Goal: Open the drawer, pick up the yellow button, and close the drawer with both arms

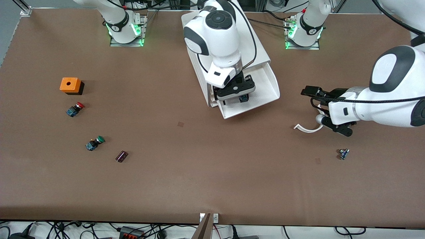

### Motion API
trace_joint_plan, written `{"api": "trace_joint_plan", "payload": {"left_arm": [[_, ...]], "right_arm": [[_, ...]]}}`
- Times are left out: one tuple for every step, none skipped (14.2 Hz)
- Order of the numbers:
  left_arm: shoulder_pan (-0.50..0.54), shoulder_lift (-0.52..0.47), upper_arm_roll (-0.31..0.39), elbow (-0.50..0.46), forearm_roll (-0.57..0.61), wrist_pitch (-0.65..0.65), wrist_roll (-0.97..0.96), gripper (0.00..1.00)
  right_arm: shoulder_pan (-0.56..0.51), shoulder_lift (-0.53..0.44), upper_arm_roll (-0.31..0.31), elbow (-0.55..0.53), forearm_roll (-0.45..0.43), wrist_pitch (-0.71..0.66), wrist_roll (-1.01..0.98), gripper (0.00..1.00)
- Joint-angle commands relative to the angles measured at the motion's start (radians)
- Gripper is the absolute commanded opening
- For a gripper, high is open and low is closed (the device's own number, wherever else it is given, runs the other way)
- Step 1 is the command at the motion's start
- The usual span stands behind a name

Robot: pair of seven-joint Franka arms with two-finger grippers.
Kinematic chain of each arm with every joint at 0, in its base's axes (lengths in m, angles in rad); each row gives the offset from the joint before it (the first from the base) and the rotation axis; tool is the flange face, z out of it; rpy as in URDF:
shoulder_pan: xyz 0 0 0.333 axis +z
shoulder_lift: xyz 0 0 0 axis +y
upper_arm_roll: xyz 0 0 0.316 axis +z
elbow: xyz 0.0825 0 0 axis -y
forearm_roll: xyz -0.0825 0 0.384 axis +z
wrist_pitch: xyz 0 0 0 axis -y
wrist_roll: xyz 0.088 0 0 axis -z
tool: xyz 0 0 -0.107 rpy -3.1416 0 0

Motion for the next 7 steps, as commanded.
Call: {"api": "trace_joint_plan", "payload": {"left_arm": [[-0.014, 0.009, 0.000, 0.100, 0.130, -0.027, -0.023, 1.00], [-0.016, 0.010, 0.002, 0.132, 0.150, -0.024, -0.022, 1.00], [-0.014, 0.015, 0.005, 0.152, 0.155, -0.015, -0.016, 1.00], [-0.017, 0.022, 0.009, 0.167, 0.157, 0.006, -0.017, 1.00], [-0.016, 0.022, 0.011, 0.175, 0.161, 0.025, -0.019, 1.00], [-0.014, 0.019, 0.012, 0.177, 0.167, 0.028, -0.023, 1.00], [-0.014, 0.022, 0.015, 0.177, 0.169, 0.029, -0.023, 1.00]], "right_arm": [[0.022, 0.033, -0.012, 0.040, -0.027, -0.004, 0.035, 1.00], [0.022, 0.039, -0.006, 0.040, -0.025, -0.003, 0.035, 1.00], [0.028, 0.040, -0.003, 0.040, -0.024, -0.004, 0.035, 1.00], [0.031, 0.042, -0.001, 0.040, -0.021, -0.003, 0.035, 1.00], [0.034, 0.046, -0.001, 0.040, -0.018, -0.004, 0.034, 1.00], [0.036, 0.050, -0.001, 0.040, -0.016, -0.003, 0.035, 0.94], [0.036, 0.053, 0.001, 0.040, -0.014, -0.003, 0.040, 0.89]]}}
